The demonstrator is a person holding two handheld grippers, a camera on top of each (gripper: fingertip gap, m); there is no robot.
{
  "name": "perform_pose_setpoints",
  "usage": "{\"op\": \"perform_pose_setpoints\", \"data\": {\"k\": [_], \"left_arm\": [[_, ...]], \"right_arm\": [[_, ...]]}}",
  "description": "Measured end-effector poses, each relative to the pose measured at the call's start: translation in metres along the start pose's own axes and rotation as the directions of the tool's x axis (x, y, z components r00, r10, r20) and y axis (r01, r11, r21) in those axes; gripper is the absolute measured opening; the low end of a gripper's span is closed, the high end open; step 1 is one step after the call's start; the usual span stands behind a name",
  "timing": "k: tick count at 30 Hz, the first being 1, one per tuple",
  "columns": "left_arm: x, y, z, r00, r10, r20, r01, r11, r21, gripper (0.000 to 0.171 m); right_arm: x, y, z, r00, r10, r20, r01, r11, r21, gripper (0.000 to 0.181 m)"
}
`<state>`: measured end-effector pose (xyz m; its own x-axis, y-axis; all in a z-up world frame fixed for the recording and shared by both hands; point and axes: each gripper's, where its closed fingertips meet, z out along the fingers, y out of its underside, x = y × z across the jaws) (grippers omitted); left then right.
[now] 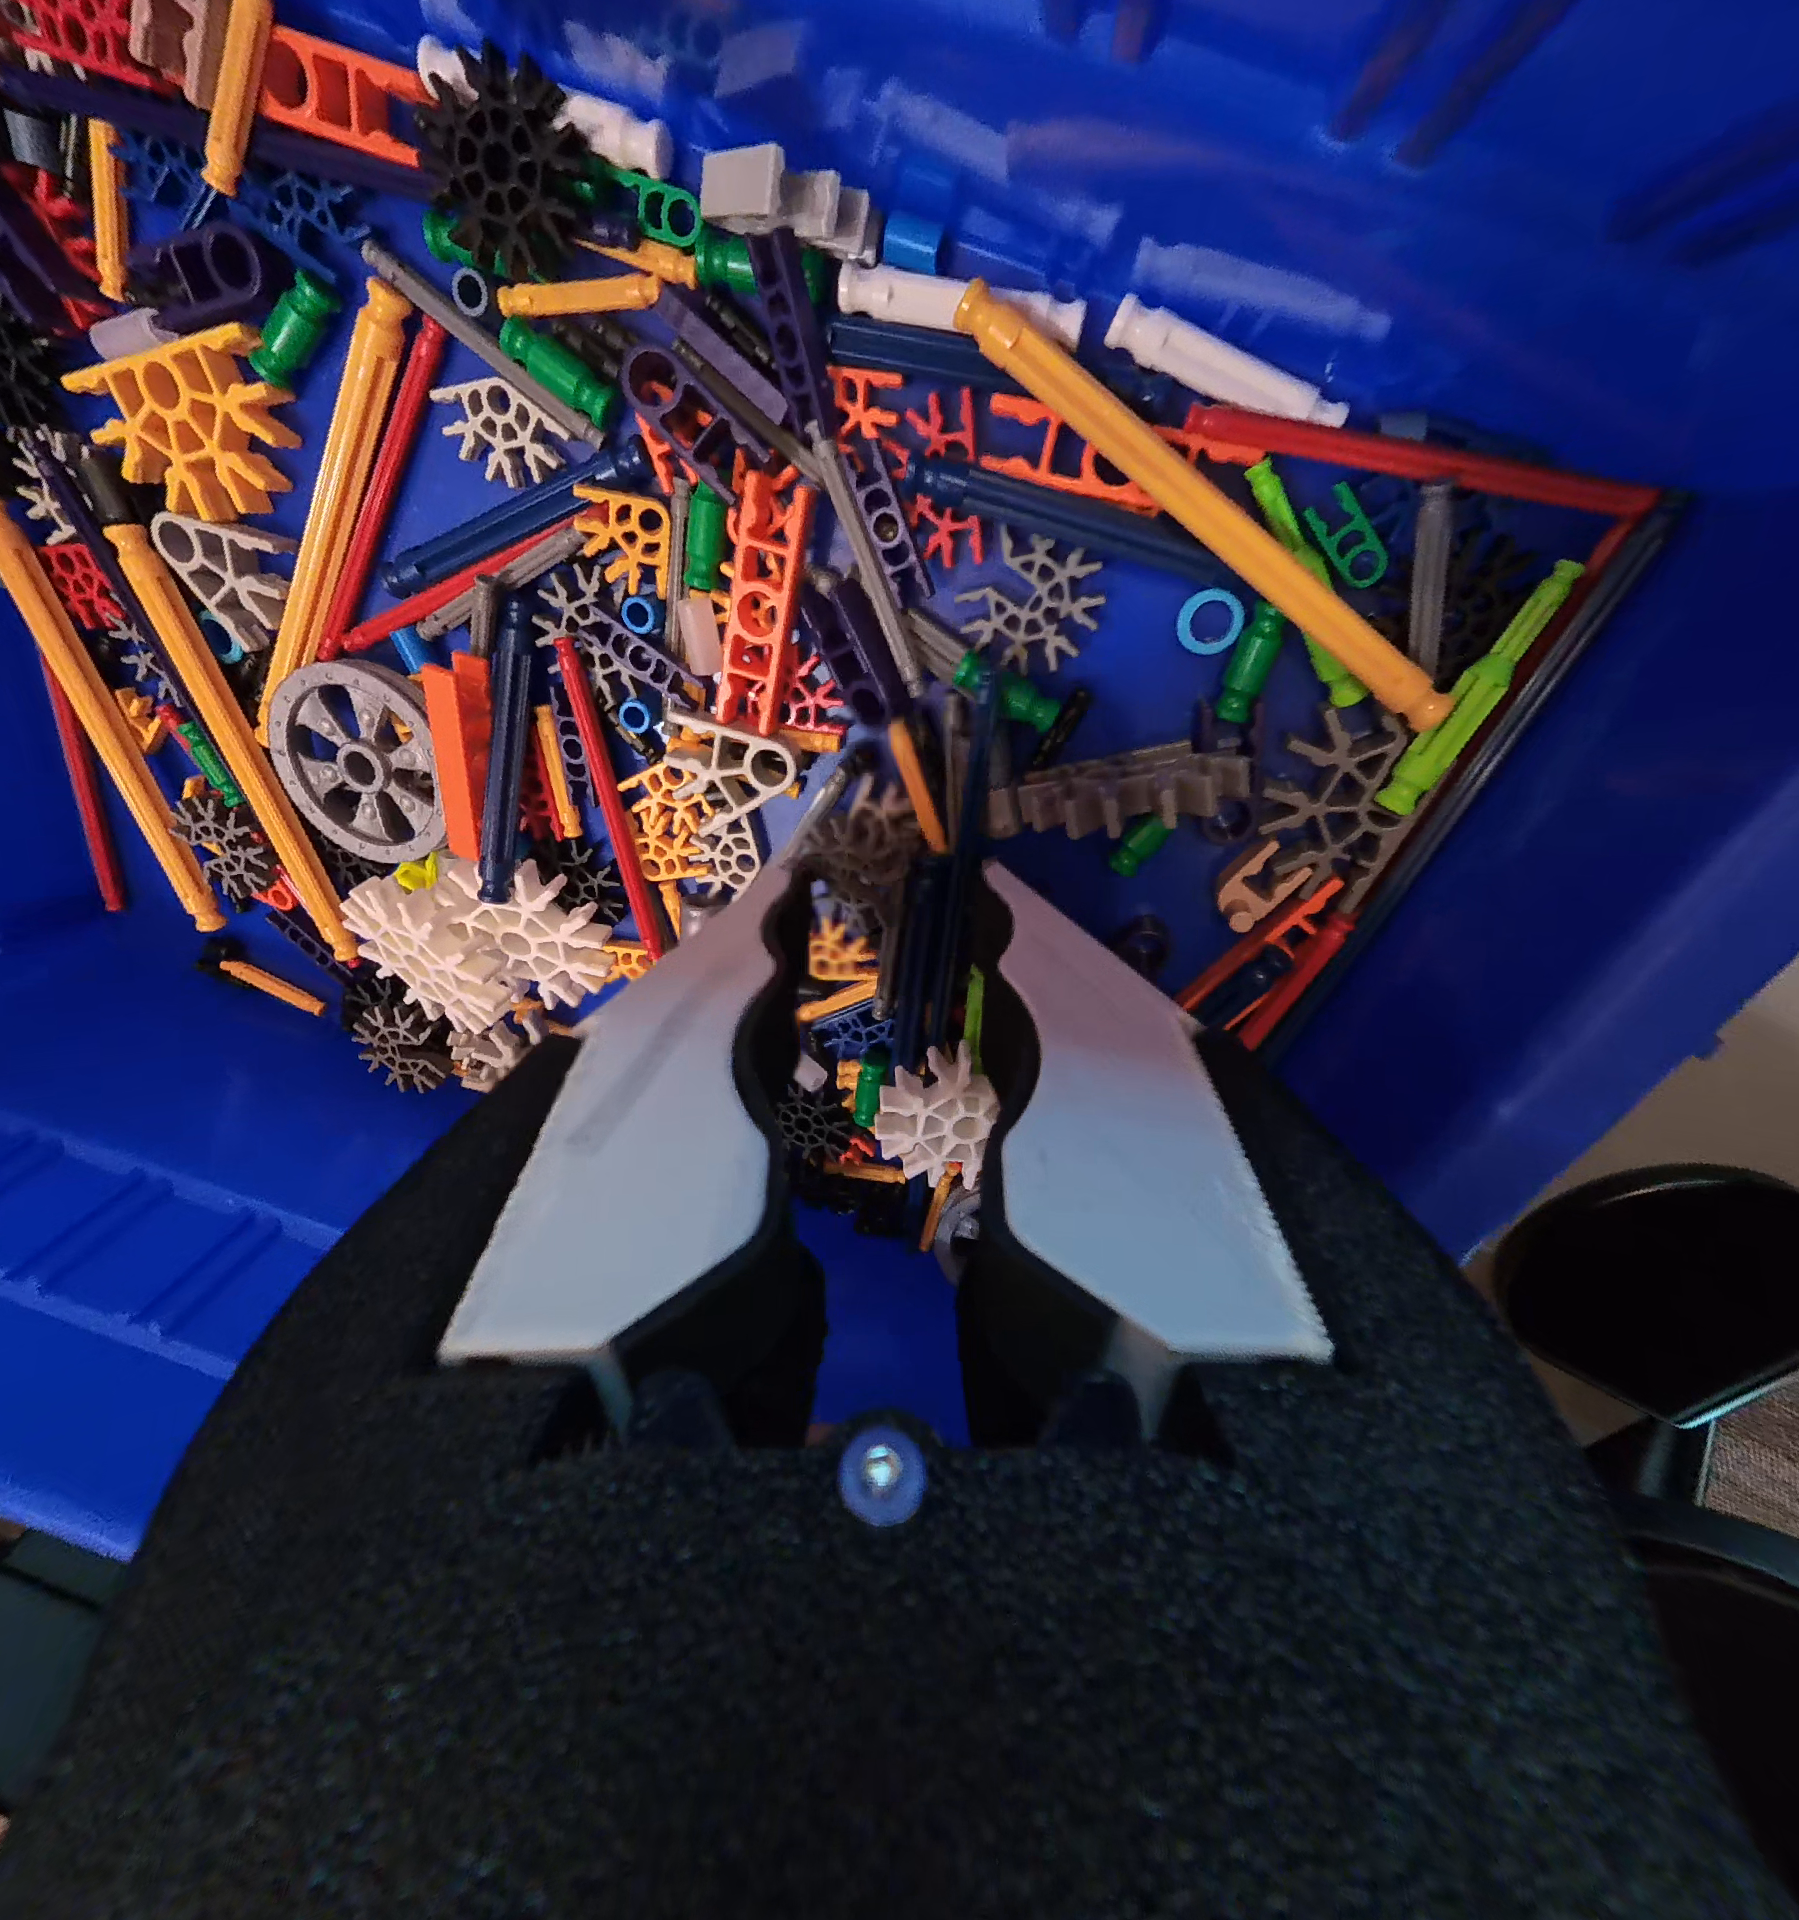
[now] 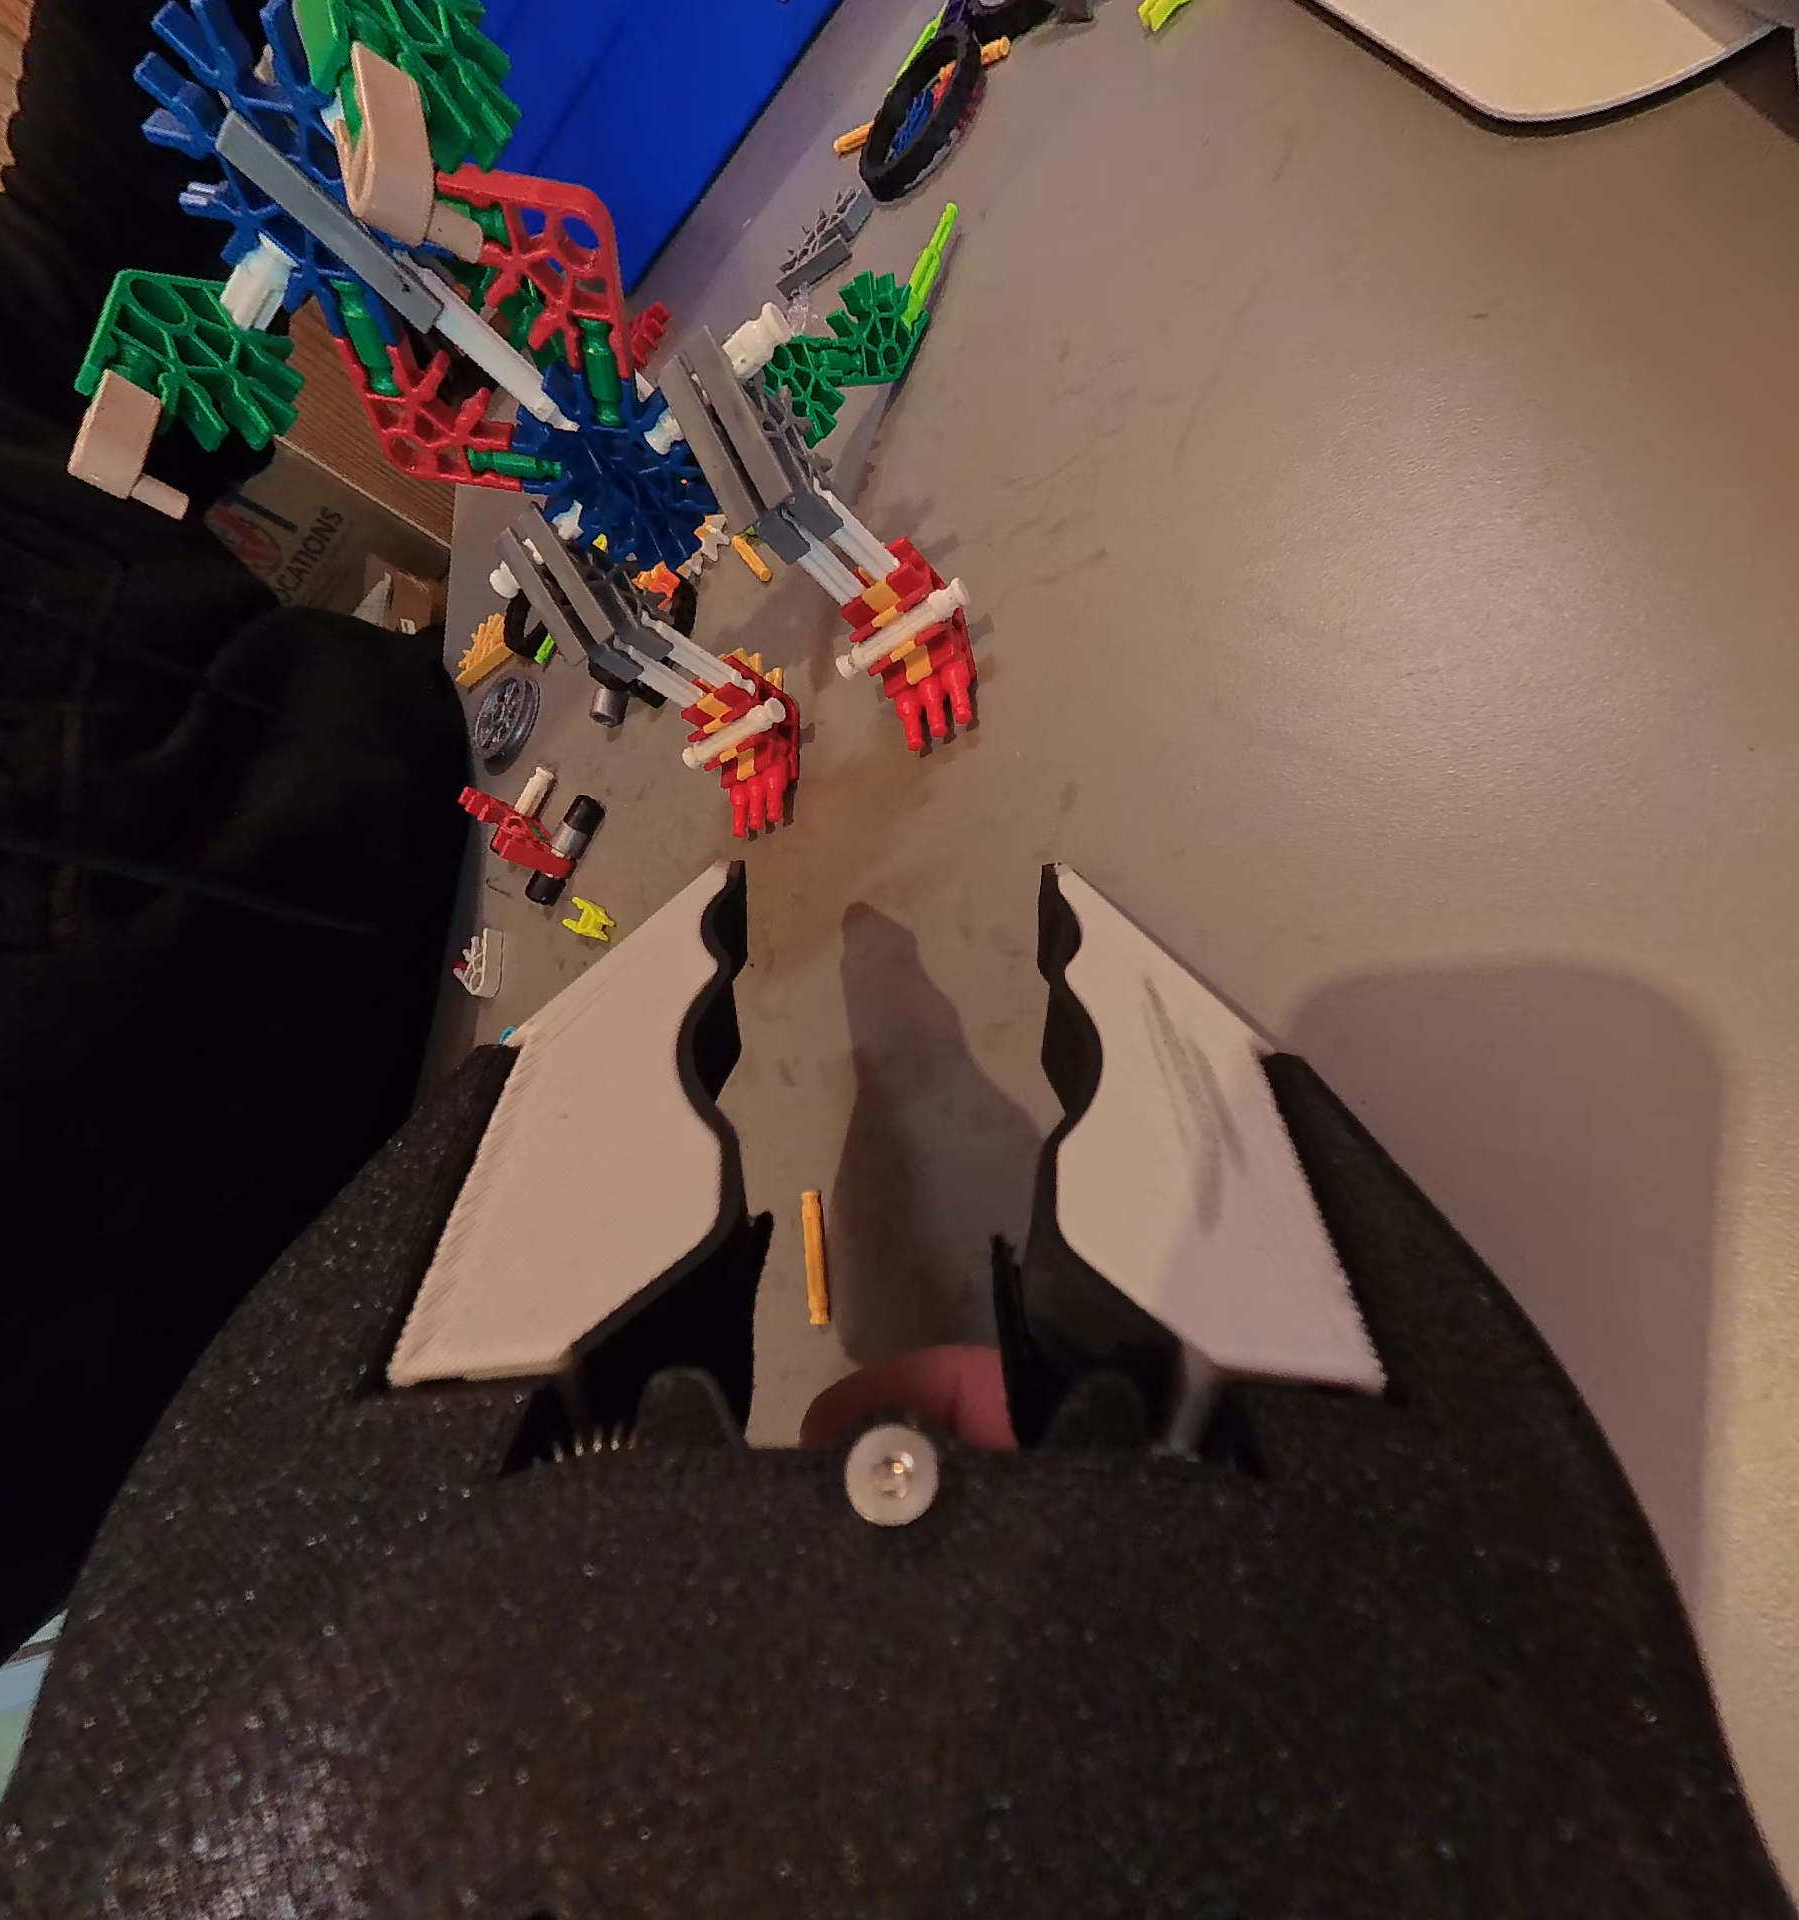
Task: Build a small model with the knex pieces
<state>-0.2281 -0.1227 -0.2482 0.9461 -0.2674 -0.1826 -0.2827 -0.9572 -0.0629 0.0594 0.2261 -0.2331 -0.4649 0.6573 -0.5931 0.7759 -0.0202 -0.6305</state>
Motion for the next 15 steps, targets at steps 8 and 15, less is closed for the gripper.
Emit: {"op": "perform_pose_setpoints", "data": {"k": [8, 15], "left_arm": [[0.012, 0.005, -0.002, 1.0, 0.015, -0.024, -0.016, 1.0, -0.008, 0.012], [-0.008, 0.012, -0.008, 0.999, -0.017, 0.052, 0.019, 0.999, -0.034, 0.032]], "right_arm": [[0.0, 0.0, 0.0, 1.0, 0.001, 0.001, -0.001, 1.0, 0.0, 0.056], [0.0, 0.0, 0.0, 1.0, 0.0, 0.0, 0.0, 1.0, 0.0, 0.056]]}}
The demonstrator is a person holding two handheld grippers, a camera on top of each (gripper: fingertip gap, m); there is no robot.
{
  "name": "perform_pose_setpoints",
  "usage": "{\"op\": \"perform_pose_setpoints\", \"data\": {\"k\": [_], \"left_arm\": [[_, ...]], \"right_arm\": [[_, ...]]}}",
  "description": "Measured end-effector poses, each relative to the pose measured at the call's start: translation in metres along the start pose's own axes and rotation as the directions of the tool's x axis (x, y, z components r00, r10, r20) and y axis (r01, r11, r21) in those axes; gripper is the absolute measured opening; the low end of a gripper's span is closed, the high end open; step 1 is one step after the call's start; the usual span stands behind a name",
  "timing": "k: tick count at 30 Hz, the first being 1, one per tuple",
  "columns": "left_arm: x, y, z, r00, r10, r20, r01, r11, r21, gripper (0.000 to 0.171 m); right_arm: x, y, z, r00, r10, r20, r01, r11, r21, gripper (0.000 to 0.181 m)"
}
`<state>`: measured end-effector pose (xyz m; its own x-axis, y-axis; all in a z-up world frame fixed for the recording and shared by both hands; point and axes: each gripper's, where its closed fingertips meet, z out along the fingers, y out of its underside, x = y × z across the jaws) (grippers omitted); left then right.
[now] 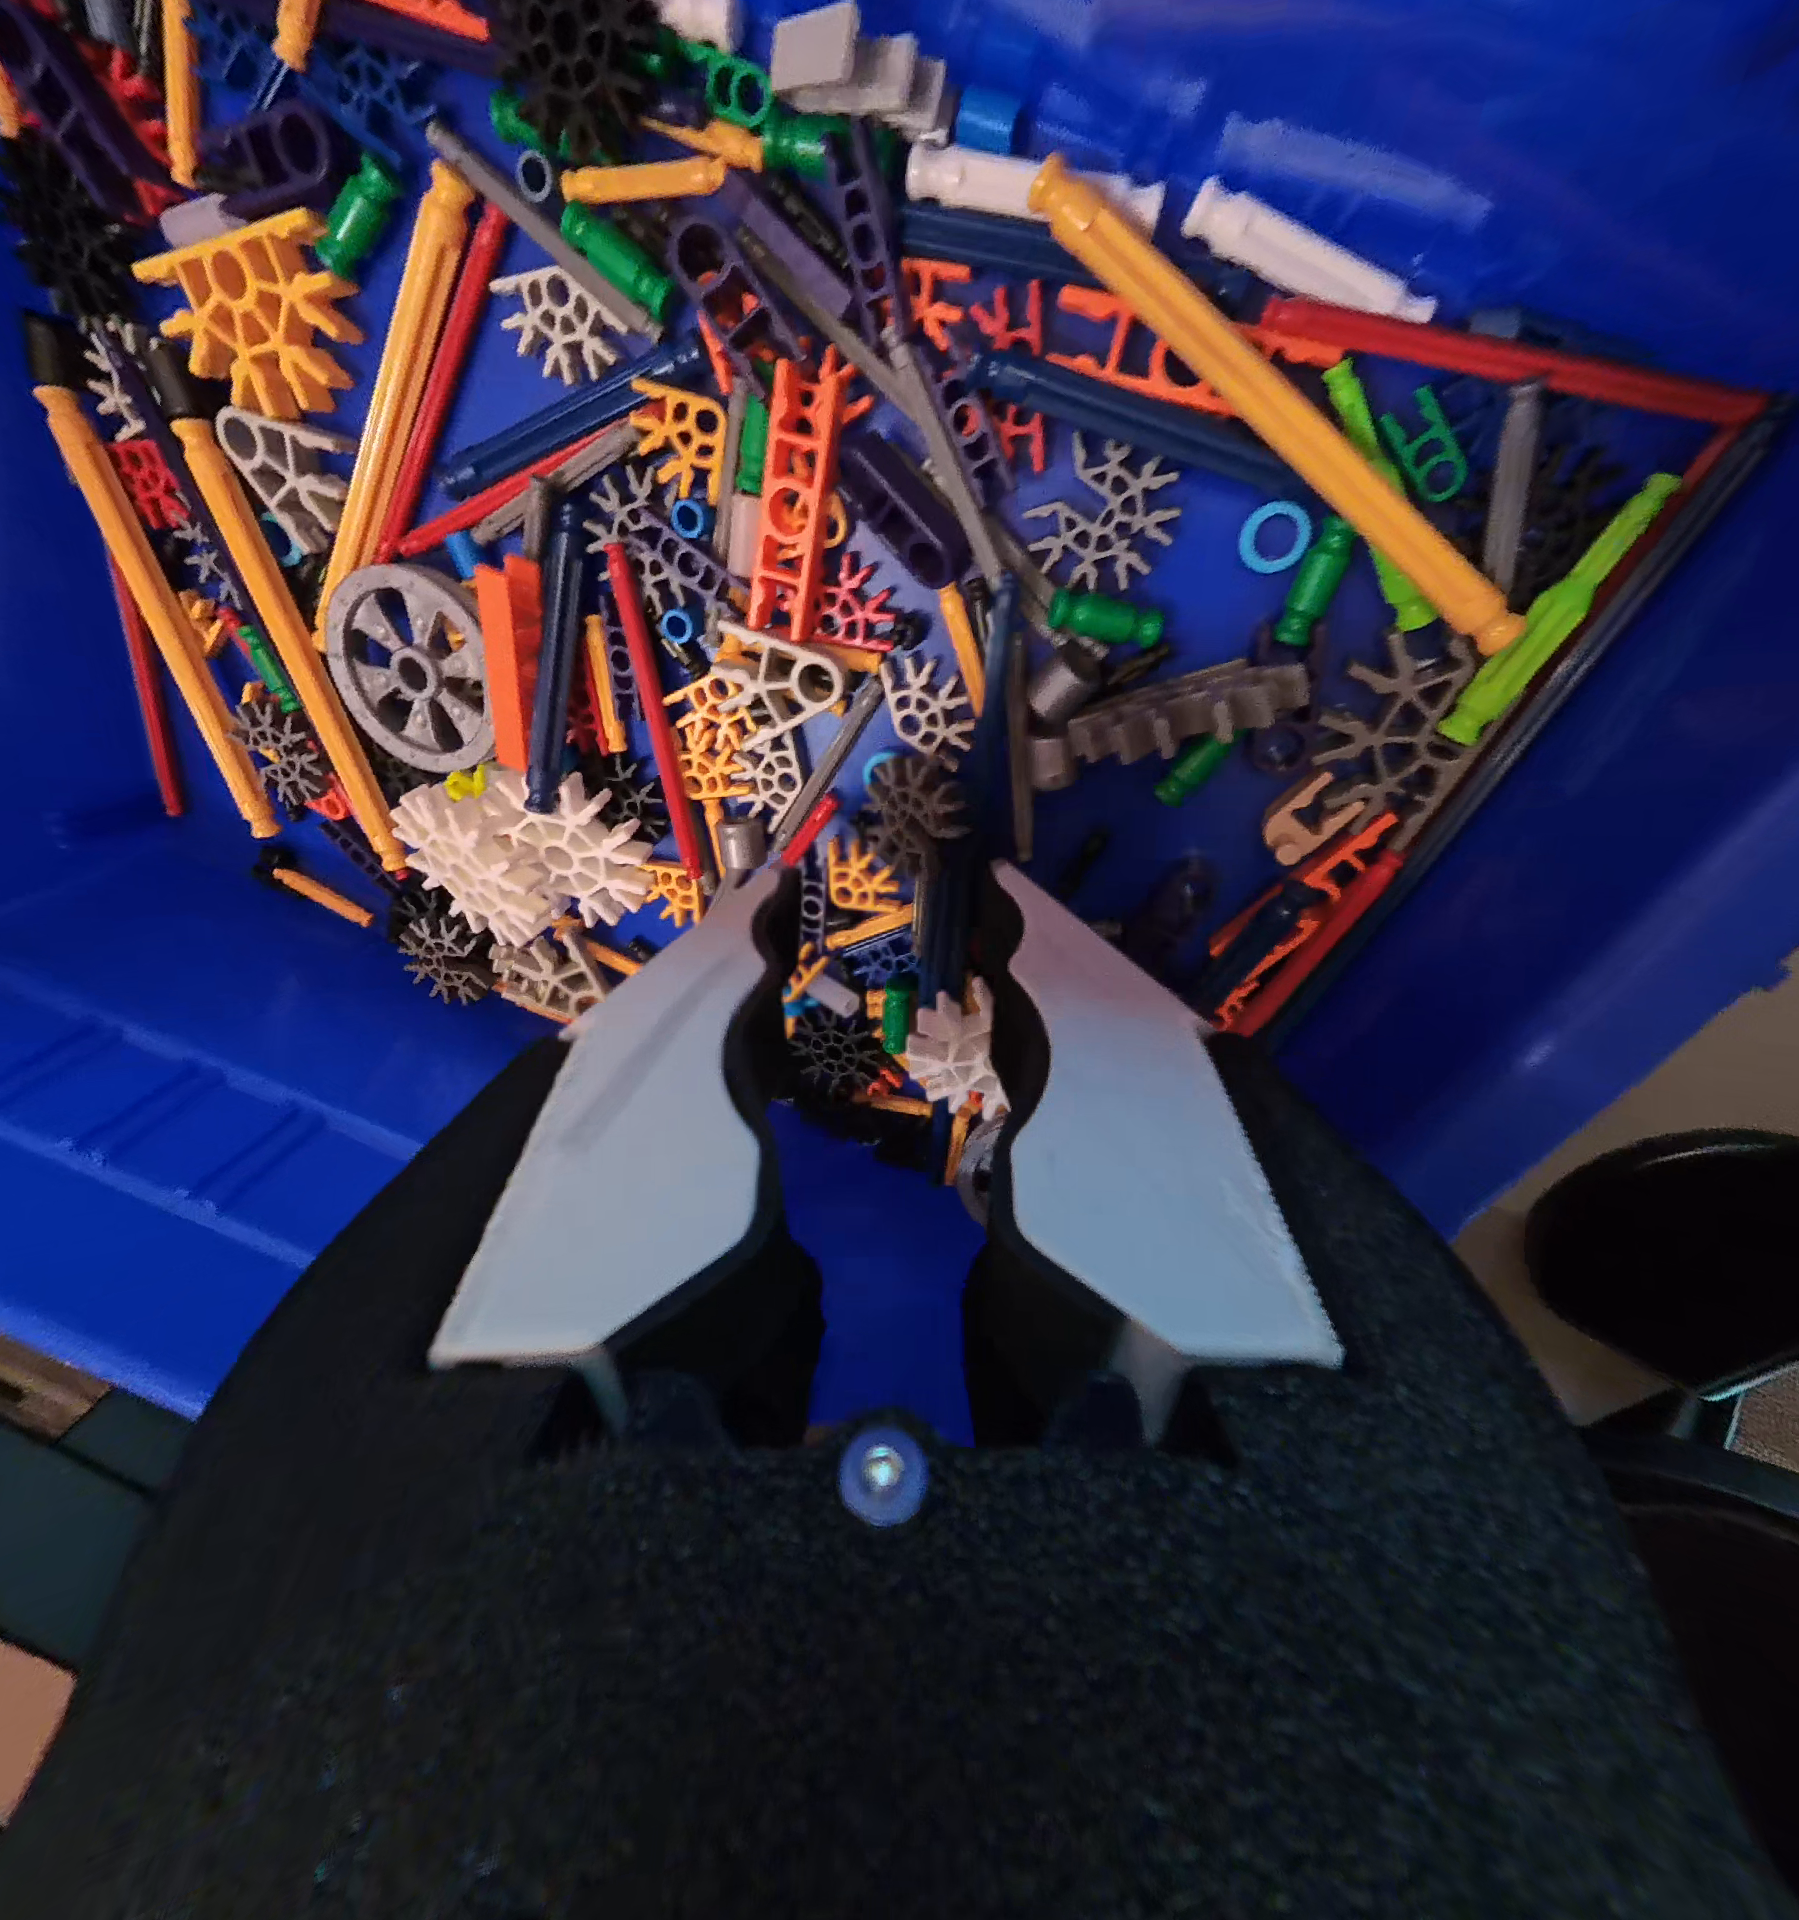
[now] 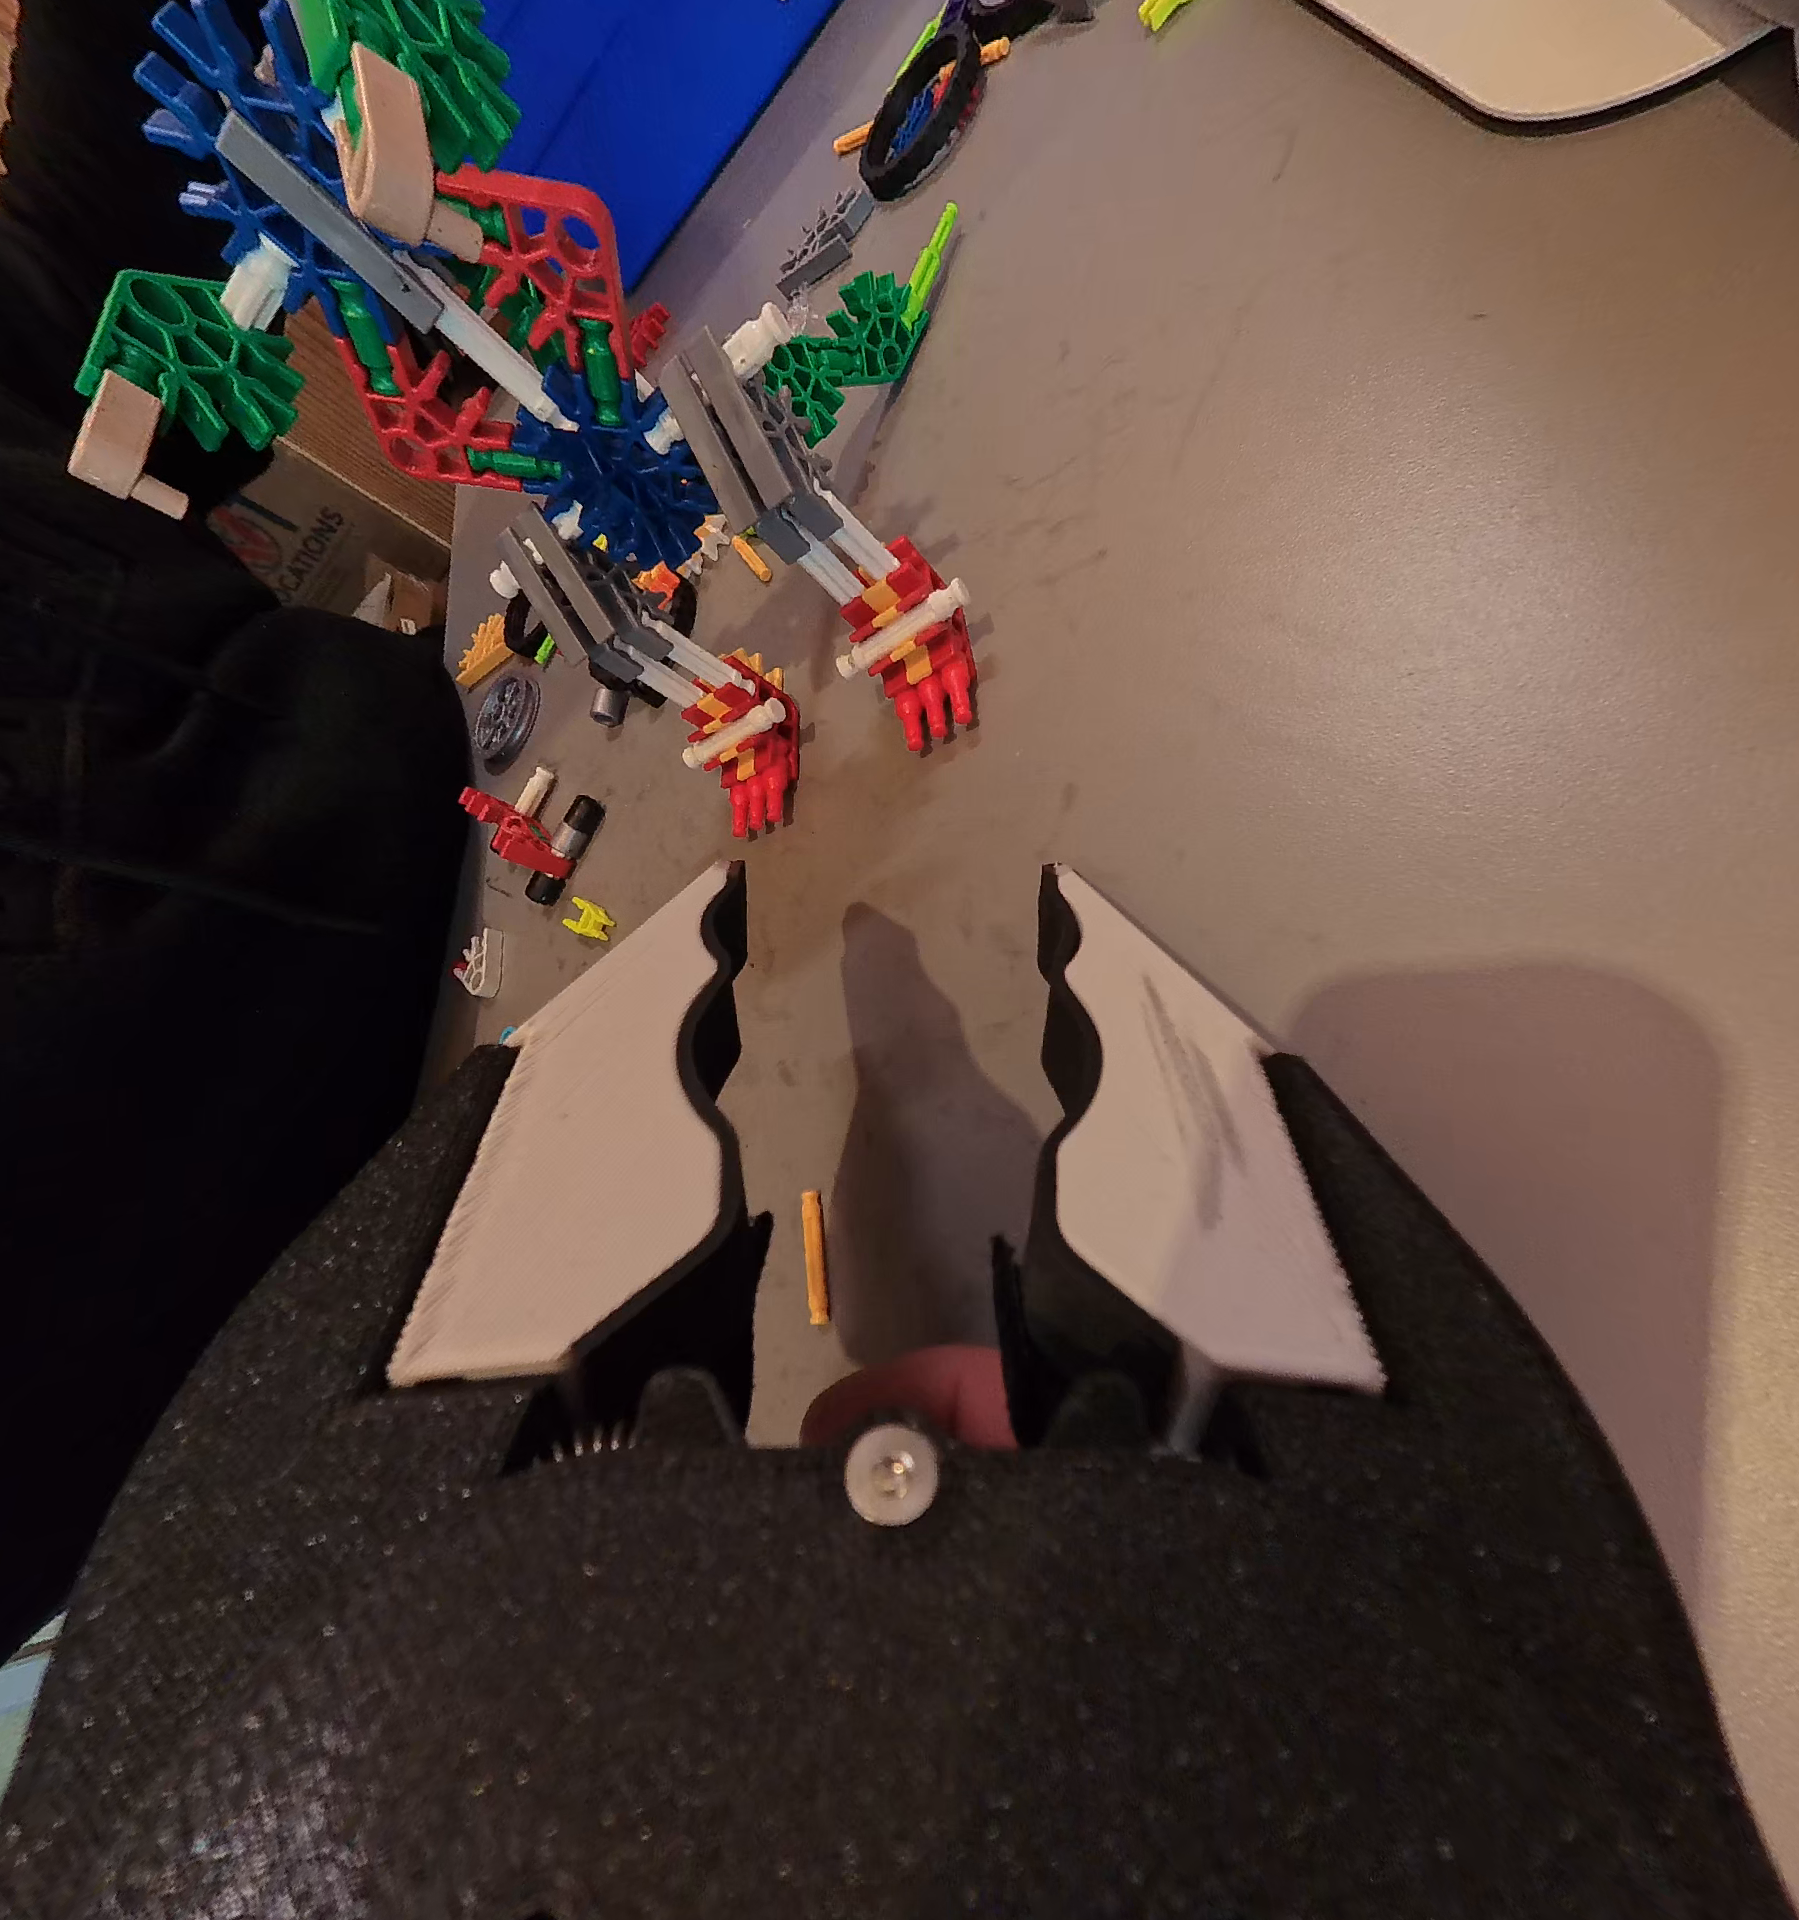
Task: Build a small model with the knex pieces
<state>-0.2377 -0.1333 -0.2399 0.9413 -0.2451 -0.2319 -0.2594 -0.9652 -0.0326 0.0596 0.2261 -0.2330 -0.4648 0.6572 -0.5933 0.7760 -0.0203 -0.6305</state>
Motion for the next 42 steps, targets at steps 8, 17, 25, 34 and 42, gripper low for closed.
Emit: {"op": "perform_pose_setpoints", "data": {"k": [8, 17, 25, 34, 42], "left_arm": [[0.001, 0.003, 0.004, 0.999, -0.025, -0.044, 0.023, 0.999, -0.034, 0.036], [0.013, 0.002, 0.004, 0.995, -0.021, -0.101, 0.019, 0.999, -0.029, 0.013], [0.015, 0.001, 0.004, 0.997, 0.002, -0.081, -0.003, 1.0, -0.016, 0.008], [0.014, 0.0, 0.004, 0.998, 0.028, -0.048, -0.029, 0.999, -0.025, 0.007], [0.026, 0.003, 0.001, 0.995, 0.033, -0.096, -0.034, 0.999, -0.008, 0.007]], "right_arm": [[0.0, 0.0, 0.0, 1.0, 0.0, 0.0, 0.0, 1.0, 0.0, 0.056], [0.0, 0.0, 0.0, 1.0, -0.001, -0.001, 0.001, 1.0, 0.0, 0.056], [0.0, 0.0, 0.0, 1.0, -0.001, -0.001, 0.001, 1.0, 0.0, 0.056], [0.0, 0.0, 0.0, 1.0, -0.001, -0.001, 0.001, 1.0, 0.0, 0.056], [0.0, 0.0, 0.0, 1.0, 0.0, 0.0, 0.0, 1.0, 0.0, 0.056]]}}
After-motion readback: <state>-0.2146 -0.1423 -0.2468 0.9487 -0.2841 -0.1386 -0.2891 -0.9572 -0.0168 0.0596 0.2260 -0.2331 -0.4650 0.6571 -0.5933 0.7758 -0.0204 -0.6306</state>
